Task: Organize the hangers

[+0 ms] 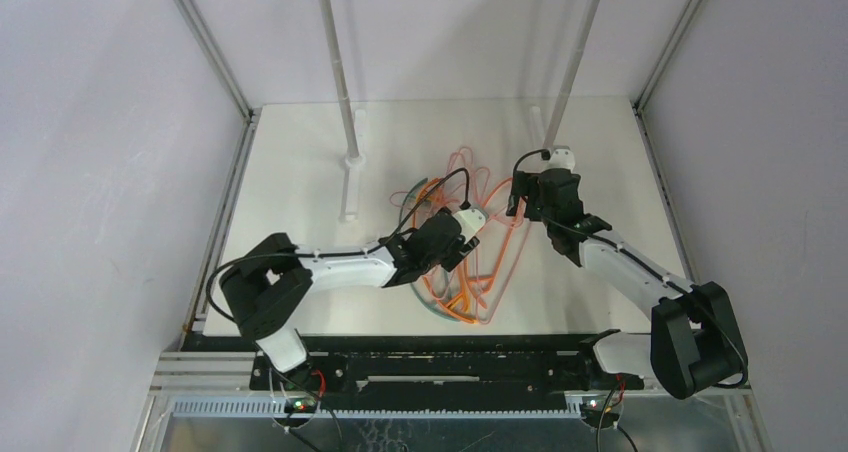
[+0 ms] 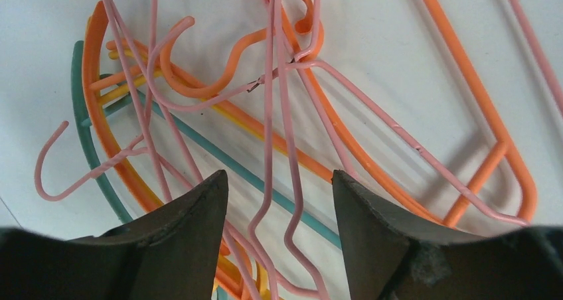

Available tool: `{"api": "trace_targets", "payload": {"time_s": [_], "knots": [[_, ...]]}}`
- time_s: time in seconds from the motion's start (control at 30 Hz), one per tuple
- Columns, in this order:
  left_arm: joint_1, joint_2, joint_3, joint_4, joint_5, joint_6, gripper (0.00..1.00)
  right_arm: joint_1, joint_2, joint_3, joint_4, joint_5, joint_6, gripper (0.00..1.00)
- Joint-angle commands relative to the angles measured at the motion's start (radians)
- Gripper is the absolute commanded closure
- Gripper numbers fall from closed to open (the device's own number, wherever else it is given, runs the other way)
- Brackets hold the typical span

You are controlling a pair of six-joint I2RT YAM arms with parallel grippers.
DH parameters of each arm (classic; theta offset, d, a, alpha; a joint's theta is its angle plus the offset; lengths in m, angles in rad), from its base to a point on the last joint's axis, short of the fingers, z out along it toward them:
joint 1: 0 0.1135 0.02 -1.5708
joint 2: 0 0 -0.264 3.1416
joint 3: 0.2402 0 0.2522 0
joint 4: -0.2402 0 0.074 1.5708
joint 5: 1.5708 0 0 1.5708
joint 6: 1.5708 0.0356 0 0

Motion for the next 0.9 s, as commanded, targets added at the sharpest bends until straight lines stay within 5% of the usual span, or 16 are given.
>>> {"api": "trace_targets", "payload": {"time_s": [0.0,0.13,0.43,0.53,0.87], "knots": [[0.001,0.048,0.064,0.010,-0.050,0.039,0.37,-0.016,-0.033,-0.003,0.032,0.016,0.027,0.00],[0.000,0.078,0.083,0.003,-0.086,0.048,0.40,-0.021,-0.030,-0.006,0.035,0.014,0.031,0.00],[0.000,0.067,0.097,-0.019,-0.115,0.044,0.77,-0.028,-0.015,-0.006,0.040,0.014,0.035,0.00],[0.000,0.048,0.100,-0.034,-0.134,0.037,0.98,-0.029,-0.012,-0.006,0.040,0.015,0.035,0.00],[0.000,-0.097,0.087,-0.080,-0.113,0.013,1.00,-0.032,-0.007,-0.006,0.040,0.024,0.035,0.00]]}}
